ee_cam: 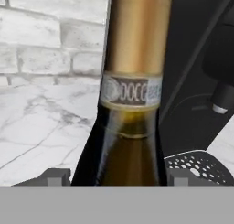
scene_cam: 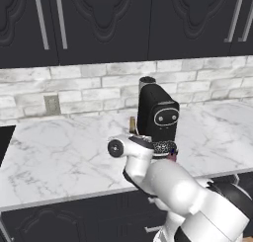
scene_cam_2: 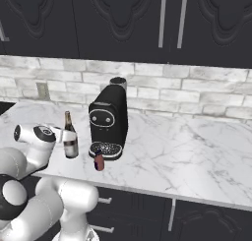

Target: There is a wine glass and glass cup on the dining counter. Place the wine bottle next to the wine glass and the juice bottle next to the glass cup.

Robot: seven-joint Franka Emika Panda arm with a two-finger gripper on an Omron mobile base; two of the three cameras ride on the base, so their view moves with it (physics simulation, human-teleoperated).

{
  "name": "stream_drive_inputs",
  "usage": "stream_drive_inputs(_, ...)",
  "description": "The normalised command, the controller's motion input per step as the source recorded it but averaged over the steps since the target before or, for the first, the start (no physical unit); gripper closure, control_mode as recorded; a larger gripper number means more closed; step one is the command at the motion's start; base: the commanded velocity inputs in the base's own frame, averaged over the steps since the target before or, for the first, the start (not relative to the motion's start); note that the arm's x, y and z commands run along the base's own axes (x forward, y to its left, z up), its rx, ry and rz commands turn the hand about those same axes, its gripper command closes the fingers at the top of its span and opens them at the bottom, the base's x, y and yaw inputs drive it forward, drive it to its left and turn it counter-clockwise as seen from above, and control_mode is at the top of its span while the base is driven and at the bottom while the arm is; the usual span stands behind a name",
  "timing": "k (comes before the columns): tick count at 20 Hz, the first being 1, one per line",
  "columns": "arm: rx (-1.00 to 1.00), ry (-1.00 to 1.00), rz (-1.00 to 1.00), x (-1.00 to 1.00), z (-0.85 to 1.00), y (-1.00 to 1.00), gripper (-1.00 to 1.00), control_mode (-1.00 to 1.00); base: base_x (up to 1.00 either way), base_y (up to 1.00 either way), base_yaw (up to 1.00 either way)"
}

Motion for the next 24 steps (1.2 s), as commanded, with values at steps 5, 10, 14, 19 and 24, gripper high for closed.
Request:
stream_drive_inputs(5, 0.00, -0.01, 0.04, -0.31, 0.22, 0.18, 1.00, -1.00, 0.00, 0.00, 0.00)
stream_drive_inputs(10, -0.01, -0.14, 0.00, -0.27, 0.26, 0.26, 1.00, -1.00, 0.00, 0.00, 0.00)
stream_drive_inputs(14, -0.10, -0.27, -0.04, -0.22, 0.24, 0.28, 1.00, -1.00, 0.00, 0.00, 0.00)
stream_drive_inputs(19, -0.06, -0.23, -0.17, -0.28, 0.23, 0.16, 1.00, -1.00, 0.00, 0.00, 0.00)
stream_drive_inputs(24, 0.01, -0.06, -0.18, -0.30, 0.29, 0.11, 1.00, -1.00, 0.00, 0.00, 0.00)
